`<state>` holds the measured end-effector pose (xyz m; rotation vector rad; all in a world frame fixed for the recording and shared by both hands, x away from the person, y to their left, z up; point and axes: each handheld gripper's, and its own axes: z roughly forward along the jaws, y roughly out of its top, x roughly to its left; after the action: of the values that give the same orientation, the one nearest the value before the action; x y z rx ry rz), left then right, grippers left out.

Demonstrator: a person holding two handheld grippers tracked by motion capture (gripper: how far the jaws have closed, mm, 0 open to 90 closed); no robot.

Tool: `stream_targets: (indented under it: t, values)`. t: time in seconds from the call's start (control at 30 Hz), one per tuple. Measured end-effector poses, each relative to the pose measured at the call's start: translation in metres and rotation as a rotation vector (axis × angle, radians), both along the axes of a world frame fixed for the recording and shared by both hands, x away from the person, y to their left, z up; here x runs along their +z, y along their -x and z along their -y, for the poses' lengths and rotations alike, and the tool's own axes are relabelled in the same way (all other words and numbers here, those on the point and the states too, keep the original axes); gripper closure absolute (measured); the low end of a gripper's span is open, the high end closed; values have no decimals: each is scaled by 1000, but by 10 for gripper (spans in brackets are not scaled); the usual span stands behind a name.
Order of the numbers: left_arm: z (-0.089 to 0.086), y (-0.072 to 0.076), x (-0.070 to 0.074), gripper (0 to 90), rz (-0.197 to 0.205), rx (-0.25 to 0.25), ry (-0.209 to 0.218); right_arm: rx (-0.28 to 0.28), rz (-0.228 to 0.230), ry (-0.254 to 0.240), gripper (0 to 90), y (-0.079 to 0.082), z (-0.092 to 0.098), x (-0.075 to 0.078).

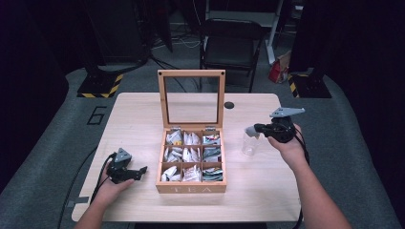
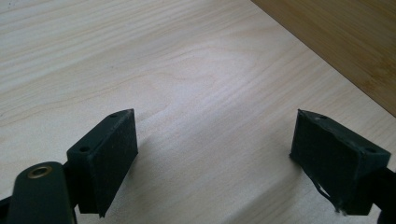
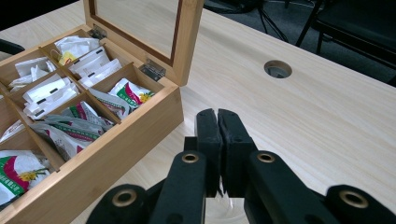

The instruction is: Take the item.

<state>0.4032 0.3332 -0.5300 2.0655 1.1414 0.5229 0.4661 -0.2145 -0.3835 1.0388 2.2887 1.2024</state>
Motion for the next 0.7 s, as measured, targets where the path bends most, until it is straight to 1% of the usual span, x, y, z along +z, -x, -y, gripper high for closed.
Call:
stream_targets:
  t: [0.07, 0.2, 0.23, 0.6, 0.7]
  values:
    - [0, 0, 0, 141, -4, 2, 7, 0, -3, 2, 883, 0, 0, -2]
    - [0, 0, 0, 141, -4, 1, 6, -4, -10, -1, 883, 0, 0, -4]
    - [0, 0, 0, 141, -4, 2, 7, 0, -4, 5, 883, -1, 0, -4]
    - [0, 0, 0, 141, -4, 2, 7, -17, -18, -4, 883, 0, 4, -11]
    - [0, 0, 0, 141, -4, 2, 7, -18, -21, 1, 883, -1, 4, -12]
